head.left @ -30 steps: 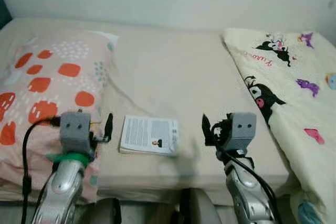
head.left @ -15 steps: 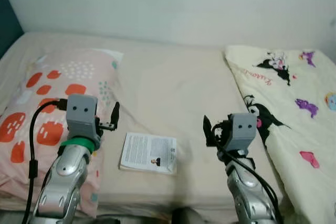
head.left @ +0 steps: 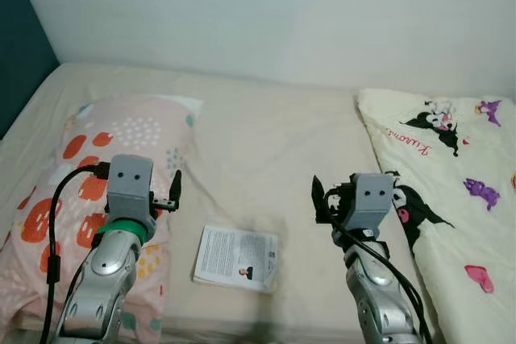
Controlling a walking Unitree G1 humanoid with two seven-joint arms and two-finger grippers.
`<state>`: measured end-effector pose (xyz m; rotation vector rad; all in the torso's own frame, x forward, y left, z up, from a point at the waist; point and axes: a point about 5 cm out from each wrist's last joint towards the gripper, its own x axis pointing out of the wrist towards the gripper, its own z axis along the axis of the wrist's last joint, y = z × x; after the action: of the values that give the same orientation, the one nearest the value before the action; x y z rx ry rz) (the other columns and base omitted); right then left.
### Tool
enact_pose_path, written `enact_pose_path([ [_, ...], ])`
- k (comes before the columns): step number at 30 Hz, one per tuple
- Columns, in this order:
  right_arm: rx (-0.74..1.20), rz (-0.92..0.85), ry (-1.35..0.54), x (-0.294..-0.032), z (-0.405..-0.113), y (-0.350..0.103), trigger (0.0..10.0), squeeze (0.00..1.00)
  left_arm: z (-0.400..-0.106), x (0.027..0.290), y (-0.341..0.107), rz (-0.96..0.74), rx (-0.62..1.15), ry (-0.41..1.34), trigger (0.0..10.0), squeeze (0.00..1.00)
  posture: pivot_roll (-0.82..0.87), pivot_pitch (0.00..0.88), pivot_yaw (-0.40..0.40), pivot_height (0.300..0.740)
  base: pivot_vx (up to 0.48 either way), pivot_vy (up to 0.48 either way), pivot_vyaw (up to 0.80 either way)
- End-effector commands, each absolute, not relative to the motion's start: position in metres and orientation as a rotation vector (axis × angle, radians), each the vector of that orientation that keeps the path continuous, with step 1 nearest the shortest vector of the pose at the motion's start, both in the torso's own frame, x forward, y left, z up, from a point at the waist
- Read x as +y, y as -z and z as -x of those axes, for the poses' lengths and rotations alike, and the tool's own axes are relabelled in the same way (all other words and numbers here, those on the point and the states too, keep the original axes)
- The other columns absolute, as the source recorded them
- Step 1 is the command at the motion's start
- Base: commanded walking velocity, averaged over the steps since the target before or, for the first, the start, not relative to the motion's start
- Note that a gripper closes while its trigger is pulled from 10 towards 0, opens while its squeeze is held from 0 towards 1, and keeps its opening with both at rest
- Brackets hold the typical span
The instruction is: Clean up the room
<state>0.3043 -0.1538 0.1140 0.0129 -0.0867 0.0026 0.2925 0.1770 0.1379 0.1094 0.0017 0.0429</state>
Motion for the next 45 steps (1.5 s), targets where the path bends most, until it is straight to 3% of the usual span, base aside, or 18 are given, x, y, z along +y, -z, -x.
enact_pose_path([
  [1,-0.063,-0.007,0.006,-0.155,-0.302,-0.107,10.0,0.00,-0.289,0.176,-0.126,-0.120,0.044,-0.045,10.0,0.00,0.02,0.050,-0.026,0.740,0.000,0.000,0.00],
  [18,-0.046,-0.006,-0.011,-0.149,-0.303,-0.101,10.0,0.00,-0.288,0.164,-0.121,-0.097,0.050,-0.005,10.0,0.00,0.02,0.055,-0.024,0.740,0.000,0.000,0.00],
  [45,-0.031,0.002,-0.012,-0.151,-0.302,-0.096,10.0,0.00,-0.288,0.158,-0.116,-0.083,0.064,0.009,10.0,0.00,0.01,0.054,-0.028,0.740,-0.305,0.000,0.00],
])
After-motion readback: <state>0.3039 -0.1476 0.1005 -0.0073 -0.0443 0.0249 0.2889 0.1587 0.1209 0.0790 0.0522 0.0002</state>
